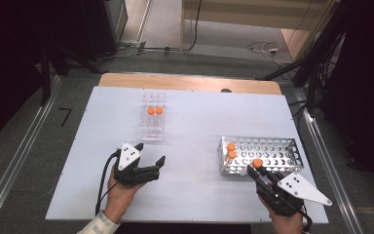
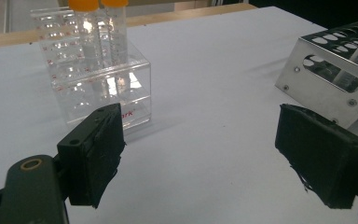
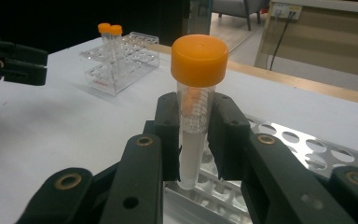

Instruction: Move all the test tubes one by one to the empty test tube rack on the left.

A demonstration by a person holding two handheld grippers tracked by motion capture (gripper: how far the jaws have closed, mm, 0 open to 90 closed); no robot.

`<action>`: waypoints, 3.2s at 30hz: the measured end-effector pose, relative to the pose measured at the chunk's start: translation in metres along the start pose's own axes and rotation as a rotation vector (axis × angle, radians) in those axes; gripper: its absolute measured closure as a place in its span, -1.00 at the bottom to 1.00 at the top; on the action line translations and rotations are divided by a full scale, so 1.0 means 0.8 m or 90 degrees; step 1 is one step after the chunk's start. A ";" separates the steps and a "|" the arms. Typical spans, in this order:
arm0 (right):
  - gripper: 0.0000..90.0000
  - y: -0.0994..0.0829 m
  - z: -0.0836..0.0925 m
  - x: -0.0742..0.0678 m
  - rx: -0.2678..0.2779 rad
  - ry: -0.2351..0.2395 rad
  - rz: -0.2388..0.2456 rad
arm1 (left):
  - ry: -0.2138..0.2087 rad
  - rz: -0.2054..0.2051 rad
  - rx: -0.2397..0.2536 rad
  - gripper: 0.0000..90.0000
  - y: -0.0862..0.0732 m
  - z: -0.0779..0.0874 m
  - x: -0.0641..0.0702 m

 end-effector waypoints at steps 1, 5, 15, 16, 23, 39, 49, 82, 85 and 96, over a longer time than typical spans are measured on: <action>0.60 -0.002 -0.001 -0.002 -0.004 0.003 0.003 | 0.000 0.000 0.000 -0.65 0.000 0.000 0.000; 0.60 -0.007 -0.006 -0.009 -0.017 0.015 0.008 | -0.003 -0.001 0.002 -0.65 0.000 0.001 0.000; 0.60 -0.020 -0.022 -0.027 -0.051 0.039 0.021 | -0.017 -0.005 0.008 -0.65 0.004 0.001 0.007; 0.60 -0.022 -0.024 -0.029 -0.054 0.043 0.023 | -0.018 -0.006 0.009 -0.65 0.004 0.002 0.008; 0.60 -0.027 -0.040 -0.040 -0.068 0.065 0.031 | -0.042 -0.010 0.022 -0.65 0.012 0.004 0.020; 0.60 -0.033 -0.084 -0.074 -0.098 0.097 0.063 | -0.109 -0.033 0.065 -0.62 0.034 0.014 0.060; 0.60 -0.031 -0.101 -0.090 -0.104 0.115 0.074 | -0.145 -0.041 0.089 -0.41 0.045 0.018 0.072; 0.60 -0.032 -0.120 -0.120 -0.122 0.156 0.086 | -0.177 -0.090 0.095 0.54 0.048 0.011 0.094; 0.57 -0.032 -0.120 -0.120 -0.123 0.159 0.086 | -0.177 -0.087 0.096 0.55 0.048 0.012 0.094; -0.20 -0.028 -0.116 -0.112 -0.145 0.169 0.076 | -0.159 -0.058 0.100 0.56 0.049 0.014 0.075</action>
Point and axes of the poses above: each handheld gripper's, and its own axes: z roughly backward along the jaws, y roughly out of its top, x roughly to its right, the point moved 1 cm from there along -z, roughly forward along the jaws, and after that the axes turned 14 degrees about -z, right-handed, at the moved point
